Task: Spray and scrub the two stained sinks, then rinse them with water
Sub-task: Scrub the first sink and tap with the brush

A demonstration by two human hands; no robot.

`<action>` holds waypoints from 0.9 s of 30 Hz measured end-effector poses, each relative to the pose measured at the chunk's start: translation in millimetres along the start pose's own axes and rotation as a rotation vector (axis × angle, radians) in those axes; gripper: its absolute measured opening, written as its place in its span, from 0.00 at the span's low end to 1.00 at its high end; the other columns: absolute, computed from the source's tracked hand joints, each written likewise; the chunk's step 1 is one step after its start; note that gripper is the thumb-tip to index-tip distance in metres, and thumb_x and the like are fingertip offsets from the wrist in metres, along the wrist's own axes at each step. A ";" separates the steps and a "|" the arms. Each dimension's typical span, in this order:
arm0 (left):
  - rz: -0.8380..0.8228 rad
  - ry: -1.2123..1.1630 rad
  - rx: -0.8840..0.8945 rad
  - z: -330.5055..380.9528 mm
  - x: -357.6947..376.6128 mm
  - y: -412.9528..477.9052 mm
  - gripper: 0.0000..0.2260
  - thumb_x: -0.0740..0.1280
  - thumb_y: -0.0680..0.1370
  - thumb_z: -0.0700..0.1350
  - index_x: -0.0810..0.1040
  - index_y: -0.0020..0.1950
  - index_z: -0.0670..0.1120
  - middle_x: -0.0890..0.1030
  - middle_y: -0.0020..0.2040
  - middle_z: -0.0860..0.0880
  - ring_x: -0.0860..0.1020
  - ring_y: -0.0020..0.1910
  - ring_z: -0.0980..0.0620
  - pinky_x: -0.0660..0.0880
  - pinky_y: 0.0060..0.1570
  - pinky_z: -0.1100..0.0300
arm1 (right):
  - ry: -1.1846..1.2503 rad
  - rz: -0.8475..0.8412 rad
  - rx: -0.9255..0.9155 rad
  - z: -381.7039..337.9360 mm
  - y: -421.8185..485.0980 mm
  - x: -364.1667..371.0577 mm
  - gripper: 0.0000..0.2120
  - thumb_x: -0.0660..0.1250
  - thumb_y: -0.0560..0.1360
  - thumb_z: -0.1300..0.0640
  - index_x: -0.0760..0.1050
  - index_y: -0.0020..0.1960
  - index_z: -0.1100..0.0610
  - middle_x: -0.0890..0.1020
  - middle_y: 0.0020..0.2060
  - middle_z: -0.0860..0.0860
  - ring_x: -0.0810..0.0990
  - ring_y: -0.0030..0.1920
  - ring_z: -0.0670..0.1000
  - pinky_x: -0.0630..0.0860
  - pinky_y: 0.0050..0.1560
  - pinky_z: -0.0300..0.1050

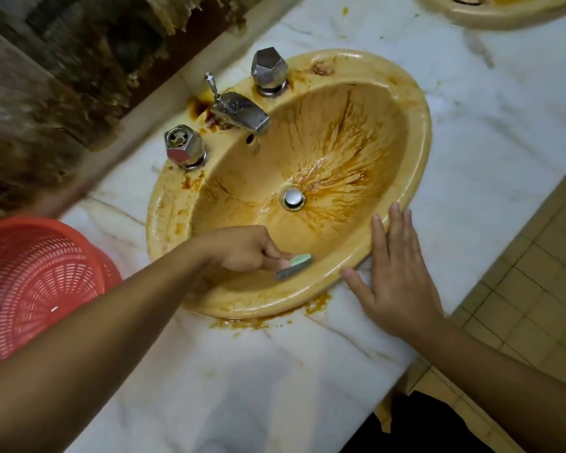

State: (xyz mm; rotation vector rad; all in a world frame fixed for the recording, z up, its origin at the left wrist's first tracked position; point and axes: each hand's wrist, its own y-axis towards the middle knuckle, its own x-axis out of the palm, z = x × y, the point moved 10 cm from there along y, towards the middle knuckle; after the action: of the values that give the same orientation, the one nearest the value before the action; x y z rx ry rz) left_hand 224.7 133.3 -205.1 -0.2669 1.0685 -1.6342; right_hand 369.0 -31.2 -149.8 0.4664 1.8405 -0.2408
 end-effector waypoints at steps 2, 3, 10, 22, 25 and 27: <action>-0.009 -0.033 -0.002 -5.7 -0.5 -2.7 0.13 0.67 0.82 0.55 0.88 0.54 0.48 0.81 0.58 0.69 0.75 0.40 0.71 0.73 0.44 0.71 | -0.001 0.000 0.000 -0.3 -0.4 0.2 0.45 0.54 0.81 0.32 0.47 0.83 0.64 0.43 0.82 0.63 0.41 0.82 0.63 0.47 0.82 0.60; 0.066 0.045 -0.050 -15.9 -5.8 4.0 0.14 0.66 0.83 0.56 0.88 0.55 0.49 0.85 0.54 0.63 0.78 0.42 0.66 0.75 0.45 0.66 | -0.002 0.000 -0.003 -0.4 -0.4 0.4 0.45 0.54 0.81 0.32 0.46 0.83 0.64 0.43 0.82 0.63 0.41 0.82 0.63 0.48 0.82 0.60; -0.008 -0.062 -0.044 -2.9 2.6 -0.6 0.14 0.67 0.83 0.55 0.87 0.43 0.53 0.82 0.58 0.66 0.78 0.44 0.69 0.73 0.47 0.69 | -0.004 -0.016 0.003 0.0 -0.5 0.4 0.45 0.53 0.81 0.32 0.46 0.83 0.63 0.42 0.82 0.62 0.41 0.82 0.63 0.49 0.81 0.62; 0.336 -0.097 -0.015 38.8 -15.2 57.2 0.17 0.65 0.83 0.57 0.87 0.49 0.47 0.82 0.45 0.52 0.76 0.34 0.51 0.73 0.34 0.59 | -0.019 0.008 -0.009 -0.2 -0.7 -0.8 0.45 0.55 0.81 0.33 0.47 0.83 0.64 0.43 0.82 0.63 0.42 0.82 0.64 0.52 0.81 0.63; 0.238 -0.410 -0.023 27.4 -3.2 40.7 0.14 0.68 0.81 0.60 0.88 0.48 0.53 0.75 0.39 0.52 0.63 0.28 0.52 0.61 0.26 0.61 | -0.019 0.010 -0.015 -1.0 -1.0 -0.2 0.45 0.56 0.81 0.34 0.47 0.83 0.64 0.44 0.82 0.64 0.43 0.82 0.65 0.52 0.81 0.64; 0.356 -0.155 -0.148 0.4 -7.7 40.8 0.16 0.66 0.82 0.58 0.88 0.50 0.49 0.79 0.40 0.52 0.71 0.34 0.50 0.65 0.31 0.58 | -0.021 0.001 -0.008 0.0 -0.7 -0.2 0.45 0.56 0.81 0.34 0.47 0.83 0.64 0.43 0.82 0.63 0.42 0.82 0.64 0.52 0.81 0.64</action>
State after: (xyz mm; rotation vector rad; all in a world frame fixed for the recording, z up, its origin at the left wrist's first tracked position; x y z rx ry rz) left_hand 254.8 140.6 -232.8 -0.2775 1.0522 -1.2010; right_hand 368.7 -31.8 -149.6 0.4583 1.8203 -0.2366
